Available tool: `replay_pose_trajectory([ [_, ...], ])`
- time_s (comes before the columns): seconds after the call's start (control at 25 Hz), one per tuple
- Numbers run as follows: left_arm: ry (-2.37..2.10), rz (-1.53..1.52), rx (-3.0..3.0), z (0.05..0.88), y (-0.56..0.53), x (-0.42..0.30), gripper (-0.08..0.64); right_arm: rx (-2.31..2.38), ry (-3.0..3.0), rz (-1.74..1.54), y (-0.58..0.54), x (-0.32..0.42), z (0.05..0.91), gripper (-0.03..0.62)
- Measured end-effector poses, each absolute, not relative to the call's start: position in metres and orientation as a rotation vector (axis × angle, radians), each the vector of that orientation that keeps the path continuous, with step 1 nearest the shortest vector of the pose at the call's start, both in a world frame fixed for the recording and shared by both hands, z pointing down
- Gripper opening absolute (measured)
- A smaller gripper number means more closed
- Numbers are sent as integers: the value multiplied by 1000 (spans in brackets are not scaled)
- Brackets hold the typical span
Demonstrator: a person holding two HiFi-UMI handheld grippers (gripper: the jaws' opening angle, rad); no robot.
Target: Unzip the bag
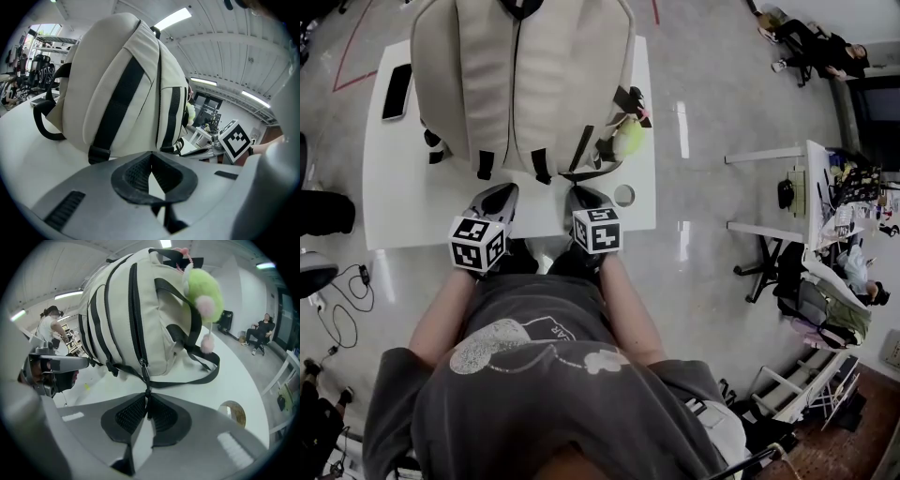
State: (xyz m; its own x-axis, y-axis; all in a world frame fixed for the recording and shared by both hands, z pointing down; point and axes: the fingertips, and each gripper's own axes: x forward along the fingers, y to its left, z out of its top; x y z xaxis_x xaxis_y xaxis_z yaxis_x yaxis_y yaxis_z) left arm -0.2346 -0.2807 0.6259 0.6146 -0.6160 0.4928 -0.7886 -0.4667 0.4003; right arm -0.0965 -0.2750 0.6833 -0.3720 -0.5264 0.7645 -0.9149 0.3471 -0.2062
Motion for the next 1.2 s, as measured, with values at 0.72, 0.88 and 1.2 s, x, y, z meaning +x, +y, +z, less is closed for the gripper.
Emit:
replay_pose_trajectory([
  [0.72, -1194, 356, 2219, 608, -278, -221, 6, 1213, -2141, 834, -275, -85, 661, 72],
  [0.88, -1250, 345, 2185, 603, -275, -215, 6, 1182, -2192, 826, -278, -78, 648, 71],
  [1.2, -1371, 308, 2152, 581, -257, -194, 6, 1088, -2351, 794, -273, -57, 614, 52],
])
